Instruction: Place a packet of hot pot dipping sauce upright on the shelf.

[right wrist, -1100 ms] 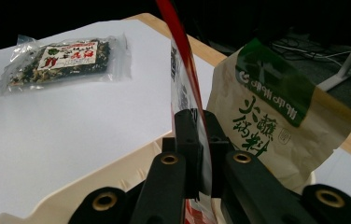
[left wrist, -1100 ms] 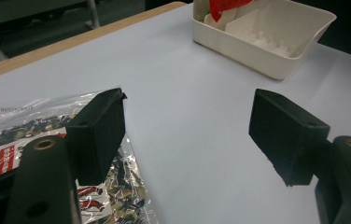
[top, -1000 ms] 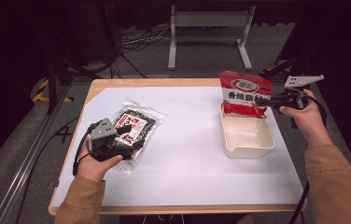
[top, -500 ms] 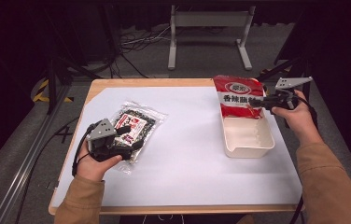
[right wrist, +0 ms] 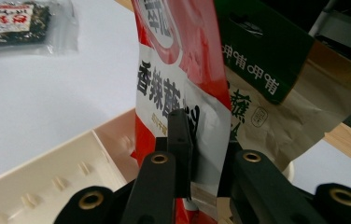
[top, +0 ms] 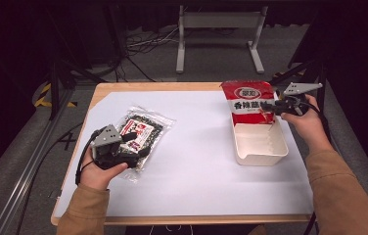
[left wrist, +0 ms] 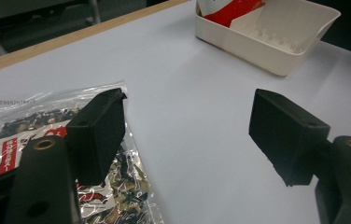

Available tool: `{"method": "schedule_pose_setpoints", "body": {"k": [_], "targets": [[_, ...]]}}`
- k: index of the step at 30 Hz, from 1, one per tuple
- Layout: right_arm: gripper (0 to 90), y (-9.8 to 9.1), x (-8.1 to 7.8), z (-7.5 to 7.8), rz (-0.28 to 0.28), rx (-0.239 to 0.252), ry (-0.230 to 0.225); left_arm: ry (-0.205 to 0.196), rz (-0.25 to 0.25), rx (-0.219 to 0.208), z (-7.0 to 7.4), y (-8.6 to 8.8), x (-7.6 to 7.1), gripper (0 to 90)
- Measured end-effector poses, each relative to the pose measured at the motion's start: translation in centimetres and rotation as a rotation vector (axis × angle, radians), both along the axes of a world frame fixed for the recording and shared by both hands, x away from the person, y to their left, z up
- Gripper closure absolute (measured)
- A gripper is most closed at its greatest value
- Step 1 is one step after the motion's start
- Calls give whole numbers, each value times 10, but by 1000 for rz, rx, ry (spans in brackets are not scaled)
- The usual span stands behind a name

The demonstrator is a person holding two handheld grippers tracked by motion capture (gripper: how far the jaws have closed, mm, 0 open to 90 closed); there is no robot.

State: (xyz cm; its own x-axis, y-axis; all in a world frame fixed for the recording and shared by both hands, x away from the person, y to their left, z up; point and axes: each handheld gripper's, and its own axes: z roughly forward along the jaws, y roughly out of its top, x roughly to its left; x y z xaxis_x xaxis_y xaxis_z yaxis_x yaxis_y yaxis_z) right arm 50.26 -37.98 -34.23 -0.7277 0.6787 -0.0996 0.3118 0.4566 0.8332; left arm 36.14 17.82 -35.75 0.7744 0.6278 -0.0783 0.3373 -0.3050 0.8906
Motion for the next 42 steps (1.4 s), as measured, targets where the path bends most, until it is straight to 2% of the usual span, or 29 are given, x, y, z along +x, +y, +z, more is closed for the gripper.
{"method": "schedule_pose_setpoints", "body": {"k": [8,12,16,17,19,21,28,29,30,32,35,39,42], "targets": [[868,5,-2,-2,-45,-64,33,0,-2,1,0,1,1,273],[872,9,-1,-7,-85,-123,50,1,0,-3,0,1,1,273],[873,10,-1,-10,-102,-135,66,-1,-2,-3,0,2,1,273],[873,11,-1,-13,-110,-163,80,-2,0,-6,-1,1,1,273],[874,11,-1,-16,-122,-167,81,0,-2,-6,-1,1,1,273],[873,10,-2,-18,-130,-149,89,-1,0,-7,-1,1,1,273],[854,11,-4,-16,-137,-145,93,7,8,-5,-1,2,2,267],[813,11,-4,-15,-147,-139,94,-3,22,-4,-1,4,3,259],[766,11,-5,-14,-158,-123,96,5,38,-17,-1,5,3,237],[723,9,-6,-13,-171,-65,99,11,54,-23,-1,8,5,207],[620,5,-9,-11,-199,-35,86,14,61,-29,-1,10,5,203],[502,0,-15,-7,-214,29,84,13,64,-13,-3,12,7,199],[469,-2,-18,-5,-223,51,75,8,71,5,-4,13,7,197]]}}
